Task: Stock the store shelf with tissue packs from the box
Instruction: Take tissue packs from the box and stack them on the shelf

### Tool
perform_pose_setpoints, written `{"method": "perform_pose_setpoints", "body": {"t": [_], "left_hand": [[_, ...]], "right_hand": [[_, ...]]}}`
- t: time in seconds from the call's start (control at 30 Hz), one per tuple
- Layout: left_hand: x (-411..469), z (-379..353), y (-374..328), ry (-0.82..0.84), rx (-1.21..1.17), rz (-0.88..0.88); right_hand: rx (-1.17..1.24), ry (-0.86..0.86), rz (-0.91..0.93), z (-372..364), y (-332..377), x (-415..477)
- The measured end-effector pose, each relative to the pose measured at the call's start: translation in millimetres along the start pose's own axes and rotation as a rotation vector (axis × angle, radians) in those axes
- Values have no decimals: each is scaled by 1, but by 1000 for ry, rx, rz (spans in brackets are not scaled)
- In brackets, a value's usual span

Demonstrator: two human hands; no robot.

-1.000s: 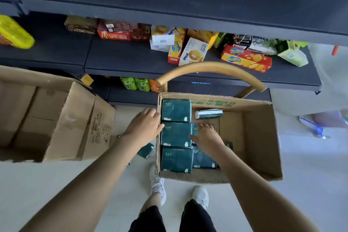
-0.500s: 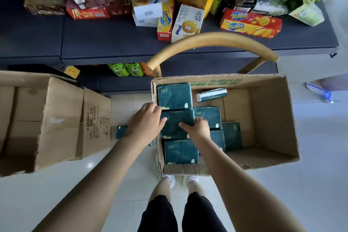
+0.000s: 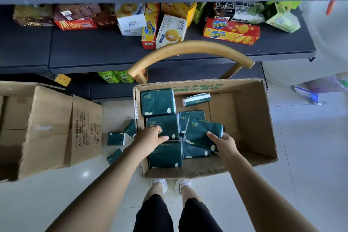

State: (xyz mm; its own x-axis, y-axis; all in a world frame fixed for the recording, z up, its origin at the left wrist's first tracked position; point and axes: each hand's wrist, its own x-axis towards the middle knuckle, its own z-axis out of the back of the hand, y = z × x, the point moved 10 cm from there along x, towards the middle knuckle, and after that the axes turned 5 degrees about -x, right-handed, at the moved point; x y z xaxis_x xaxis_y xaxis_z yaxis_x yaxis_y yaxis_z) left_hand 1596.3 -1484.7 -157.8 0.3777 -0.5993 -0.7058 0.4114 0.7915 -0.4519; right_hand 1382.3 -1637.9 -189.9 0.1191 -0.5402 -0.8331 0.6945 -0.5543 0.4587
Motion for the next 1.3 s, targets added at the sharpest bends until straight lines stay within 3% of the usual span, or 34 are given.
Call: {"method": "perform_pose_setpoints", "body": {"t": [0.17, 0.47, 0.6, 0.7, 1.07, 1.3], "left_hand": [[14, -32, 7, 178, 229, 57], [25, -49, 14, 205, 373, 3], [19, -39, 7, 187, 291, -8], [7, -27, -2, 182, 73, 1], [-91, 120, -41, -229, -447, -6], [-177, 229, -98, -525, -651, -230]], "right_hand": [[166, 24, -118, 22, -34, 8], [133, 93, -122, 26, -48, 21], [114, 90, -66, 26, -35, 20], [141, 109, -23, 28, -19, 14], [180, 120, 349, 61, 133, -80], [189, 82, 592, 88, 233, -175]]}}
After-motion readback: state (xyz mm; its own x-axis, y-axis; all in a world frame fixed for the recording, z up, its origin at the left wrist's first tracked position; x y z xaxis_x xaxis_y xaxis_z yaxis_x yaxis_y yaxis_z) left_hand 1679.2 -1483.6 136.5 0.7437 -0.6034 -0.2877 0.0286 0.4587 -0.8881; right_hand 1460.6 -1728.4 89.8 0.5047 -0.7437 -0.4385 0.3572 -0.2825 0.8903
